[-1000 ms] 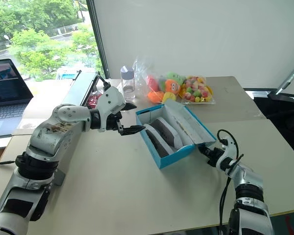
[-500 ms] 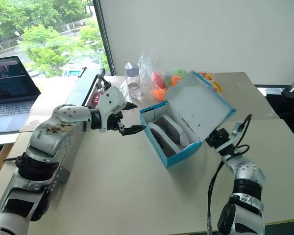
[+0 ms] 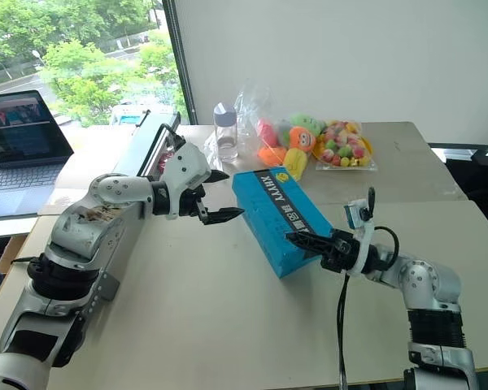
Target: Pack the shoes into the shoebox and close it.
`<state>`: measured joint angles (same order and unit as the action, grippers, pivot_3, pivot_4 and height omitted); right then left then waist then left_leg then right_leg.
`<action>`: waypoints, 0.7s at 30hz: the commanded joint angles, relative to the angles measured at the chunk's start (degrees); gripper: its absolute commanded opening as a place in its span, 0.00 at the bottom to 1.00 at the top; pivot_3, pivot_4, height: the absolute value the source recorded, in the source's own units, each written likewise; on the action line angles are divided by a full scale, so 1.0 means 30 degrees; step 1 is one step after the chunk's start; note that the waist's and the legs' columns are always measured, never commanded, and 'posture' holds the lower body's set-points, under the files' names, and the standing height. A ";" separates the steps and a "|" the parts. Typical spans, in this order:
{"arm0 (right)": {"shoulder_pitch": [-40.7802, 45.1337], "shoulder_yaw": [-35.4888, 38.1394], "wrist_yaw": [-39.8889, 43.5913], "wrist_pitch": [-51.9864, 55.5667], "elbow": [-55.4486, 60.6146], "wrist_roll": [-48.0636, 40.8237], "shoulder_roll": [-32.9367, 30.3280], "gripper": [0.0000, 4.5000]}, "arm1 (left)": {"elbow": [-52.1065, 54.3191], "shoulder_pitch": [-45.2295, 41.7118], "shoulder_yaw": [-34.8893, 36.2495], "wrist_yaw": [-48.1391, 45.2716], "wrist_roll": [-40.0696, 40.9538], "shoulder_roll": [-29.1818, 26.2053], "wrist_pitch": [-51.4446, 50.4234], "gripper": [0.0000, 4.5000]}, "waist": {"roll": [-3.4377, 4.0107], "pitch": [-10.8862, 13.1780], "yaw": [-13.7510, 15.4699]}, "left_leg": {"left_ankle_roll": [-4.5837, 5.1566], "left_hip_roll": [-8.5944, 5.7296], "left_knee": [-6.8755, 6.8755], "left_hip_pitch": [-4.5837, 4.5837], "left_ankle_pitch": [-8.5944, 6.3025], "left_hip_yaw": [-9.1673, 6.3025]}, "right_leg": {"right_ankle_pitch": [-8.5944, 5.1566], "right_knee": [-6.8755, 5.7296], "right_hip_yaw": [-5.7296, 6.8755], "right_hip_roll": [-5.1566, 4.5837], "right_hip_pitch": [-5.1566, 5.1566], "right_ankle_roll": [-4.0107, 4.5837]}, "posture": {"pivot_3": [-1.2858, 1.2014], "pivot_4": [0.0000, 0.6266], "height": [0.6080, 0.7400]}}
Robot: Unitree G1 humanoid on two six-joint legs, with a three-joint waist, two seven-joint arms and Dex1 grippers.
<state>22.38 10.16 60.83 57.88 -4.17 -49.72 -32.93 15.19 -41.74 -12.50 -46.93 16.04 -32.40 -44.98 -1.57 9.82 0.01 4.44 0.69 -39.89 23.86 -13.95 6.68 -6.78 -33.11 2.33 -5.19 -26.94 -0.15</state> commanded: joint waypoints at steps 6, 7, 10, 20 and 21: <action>0.4839 -0.2479 -0.1008 -0.0449 0.0208 0.2519 -0.0705 0.01 | 0.0888 0.0348 0.0989 0.1243 0.0158 0.0336 -0.0189 1.00 | 0.0000 0.0000 -0.0016 | 0.0099 0.0005 0.0026 0.0005 0.0054 -0.0005 | 0.0040 -0.0008 0.0004 0.0014 -0.0017 -0.0056 | 0.52 0.24 1.00; 0.5247 -0.2928 -0.1004 -0.0526 0.0180 0.2842 -0.0651 0.01 | 0.0960 0.0464 0.1014 0.1324 0.0154 0.0326 -0.0197 1.00 | 0.0000 0.0000 -0.0018 | 0.0099 0.0005 0.0029 0.0005 0.0052 -0.0008 | 0.0039 -0.0006 0.0010 0.0014 -0.0017 -0.0061 | 0.52 0.24 1.00; 0.7325 -0.6453 -0.0836 -0.2102 -0.1268 0.6161 -0.0368 0.01 | 0.1368 0.0998 0.1038 0.1696 0.0001 0.0204 -0.0244 1.00 | -0.0001 0.0000 -0.0018 | 0.0099 0.0006 0.0036 0.0021 0.0050 -0.0008 | 0.0040 0.0000 0.0015 0.0017 -0.0032 -0.0063 | 0.52 0.24 1.00; 0.8712 -1.1411 -0.0255 -0.5345 -0.5388 1.2104 -0.0057 0.01 | 0.2096 0.1471 0.1475 0.2517 0.0124 0.0081 -0.0734 1.00 | -0.0045 -0.0031 0.0019 | 0.0099 -0.0005 -0.0010 0.0018 0.0053 -0.0013 | 0.0038 -0.0005 0.0029 0.0001 0.0007 -0.0049 | 0.52 0.24 1.00; 0.8638 -1.0946 -0.0001 -0.5233 -0.4964 1.1740 -0.0087 0.01 | 0.2125 0.1501 0.1502 0.2558 0.0142 0.0063 -0.0742 1.00 | -0.0044 -0.0031 0.0043 | 0.0093 -0.0003 -0.0012 -0.0027 0.0052 -0.0016 | 0.0007 -0.0004 0.0032 -0.0002 0.0055 0.0001 | 0.52 0.24 1.00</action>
<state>50.03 -22.70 60.78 41.26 -17.86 -16.49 -31.86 19.45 -37.23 -9.84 -39.91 16.10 -31.79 -47.00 -1.70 9.72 0.14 4.62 0.69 -39.93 23.69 -13.84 6.63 -6.78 -33.13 2.43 -5.23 -26.69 -0.11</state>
